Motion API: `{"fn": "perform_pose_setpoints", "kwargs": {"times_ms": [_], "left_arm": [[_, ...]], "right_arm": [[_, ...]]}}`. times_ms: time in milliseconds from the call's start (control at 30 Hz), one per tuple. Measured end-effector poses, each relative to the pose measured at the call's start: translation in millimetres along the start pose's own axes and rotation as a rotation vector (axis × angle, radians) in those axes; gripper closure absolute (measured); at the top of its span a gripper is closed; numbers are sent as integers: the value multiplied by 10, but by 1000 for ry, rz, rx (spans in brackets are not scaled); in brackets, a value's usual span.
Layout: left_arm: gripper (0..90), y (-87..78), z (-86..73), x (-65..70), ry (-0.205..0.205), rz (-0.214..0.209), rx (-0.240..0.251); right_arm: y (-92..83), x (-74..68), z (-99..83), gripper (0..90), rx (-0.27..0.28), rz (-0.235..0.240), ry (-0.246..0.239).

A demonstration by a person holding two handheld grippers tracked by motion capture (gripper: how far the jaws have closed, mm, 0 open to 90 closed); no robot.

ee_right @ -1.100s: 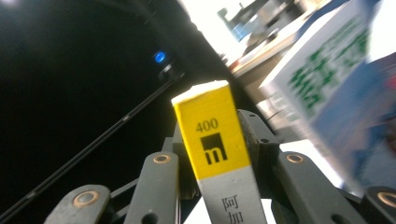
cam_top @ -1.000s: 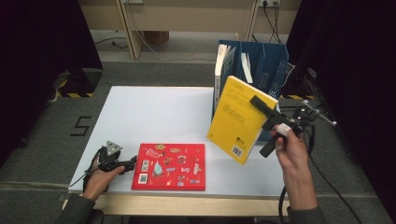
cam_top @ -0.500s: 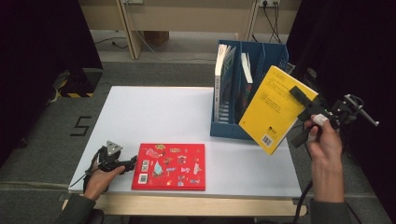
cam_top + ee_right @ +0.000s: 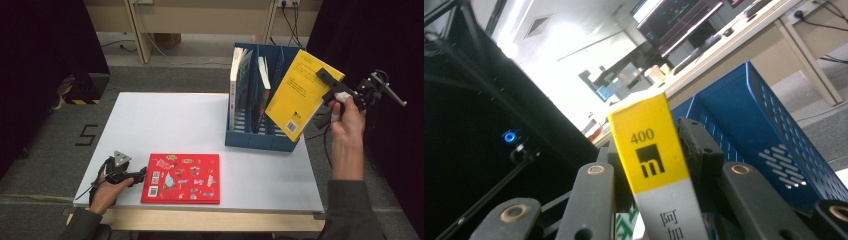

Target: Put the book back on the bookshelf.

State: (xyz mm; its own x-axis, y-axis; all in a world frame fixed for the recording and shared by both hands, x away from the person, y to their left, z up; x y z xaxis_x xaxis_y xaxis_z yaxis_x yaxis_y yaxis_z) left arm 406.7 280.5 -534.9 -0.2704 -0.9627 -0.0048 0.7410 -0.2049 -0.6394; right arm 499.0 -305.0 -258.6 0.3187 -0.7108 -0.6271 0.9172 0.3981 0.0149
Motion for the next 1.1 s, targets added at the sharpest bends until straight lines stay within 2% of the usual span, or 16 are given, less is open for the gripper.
{"fn": "perform_pose_setpoints", "kwargs": {"times_ms": [100,267,400,600,833,967,1100], "left_arm": [[146,-4,-1,-1,3,-2,0],[146,-6,-1,0,5,-1,2],[147,-7,-1,1,6,-1,3],[147,-9,-2,7,11,-3,5],[147,-13,-3,7,12,-4,7],[147,-16,-5,1,5,-6,9],[147,-17,-6,9,16,-3,7]], "right_arm": [[161,-4,30,698,5,1,17],[431,-114,-8,688,-12,-8,-19],[663,-202,-80,685,-47,-15,-45],[1002,-190,-200,679,-74,-67,-71],[1322,-116,-350,679,-92,-77,-87],[1388,-21,-450,676,-113,-72,-77],[1420,102,-514,676,-120,-90,-66]]}}
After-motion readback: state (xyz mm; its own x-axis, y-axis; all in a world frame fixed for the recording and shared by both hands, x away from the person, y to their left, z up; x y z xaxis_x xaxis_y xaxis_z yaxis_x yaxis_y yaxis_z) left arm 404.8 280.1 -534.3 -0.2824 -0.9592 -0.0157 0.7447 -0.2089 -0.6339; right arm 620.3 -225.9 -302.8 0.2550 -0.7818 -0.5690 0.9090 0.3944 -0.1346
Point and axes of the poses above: each handheld gripper's, and its own axes: y roughly forward along the jaws, z roughly out of its top, x roughly to its right, the point moved 5 cm from there along y, roughly forward along the jaws, and after that the axes turned 4 degrees about -y, right-handed, at the moved point
